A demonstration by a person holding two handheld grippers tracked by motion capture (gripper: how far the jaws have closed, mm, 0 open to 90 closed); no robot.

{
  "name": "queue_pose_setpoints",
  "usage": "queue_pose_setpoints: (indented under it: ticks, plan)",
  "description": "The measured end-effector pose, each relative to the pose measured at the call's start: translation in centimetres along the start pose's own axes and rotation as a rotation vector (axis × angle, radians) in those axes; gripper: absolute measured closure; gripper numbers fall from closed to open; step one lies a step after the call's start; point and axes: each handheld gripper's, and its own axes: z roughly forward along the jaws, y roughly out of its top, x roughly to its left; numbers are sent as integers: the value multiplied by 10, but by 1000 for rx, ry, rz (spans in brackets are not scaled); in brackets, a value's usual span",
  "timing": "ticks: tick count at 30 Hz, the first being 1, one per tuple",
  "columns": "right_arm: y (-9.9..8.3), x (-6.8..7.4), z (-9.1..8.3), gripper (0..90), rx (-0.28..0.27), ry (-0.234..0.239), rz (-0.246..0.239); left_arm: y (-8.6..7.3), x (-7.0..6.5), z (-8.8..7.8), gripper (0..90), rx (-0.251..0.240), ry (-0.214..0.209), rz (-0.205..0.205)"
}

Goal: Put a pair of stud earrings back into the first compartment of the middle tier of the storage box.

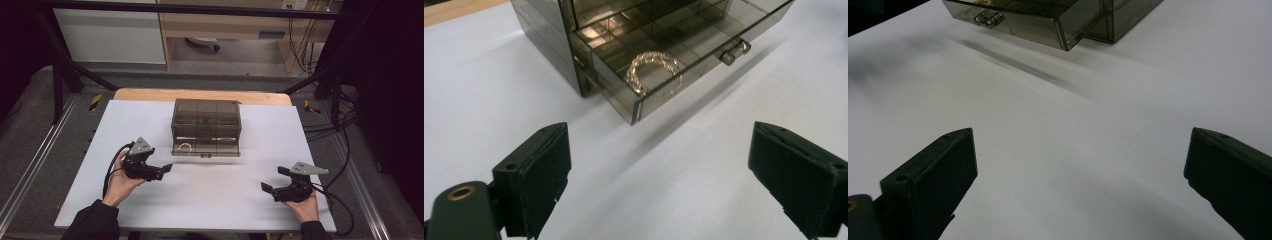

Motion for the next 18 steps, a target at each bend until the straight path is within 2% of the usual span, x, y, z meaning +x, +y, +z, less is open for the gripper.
queue_pose_setpoints:
  ticks: [12,18]
  plan:
    - [0,0,0,10,3,-1,3,-42,14,-15,95,-16,35,-24]
    - [0,0,1,10,4,0,1,-54,20,-24,92,-16,57,-20]
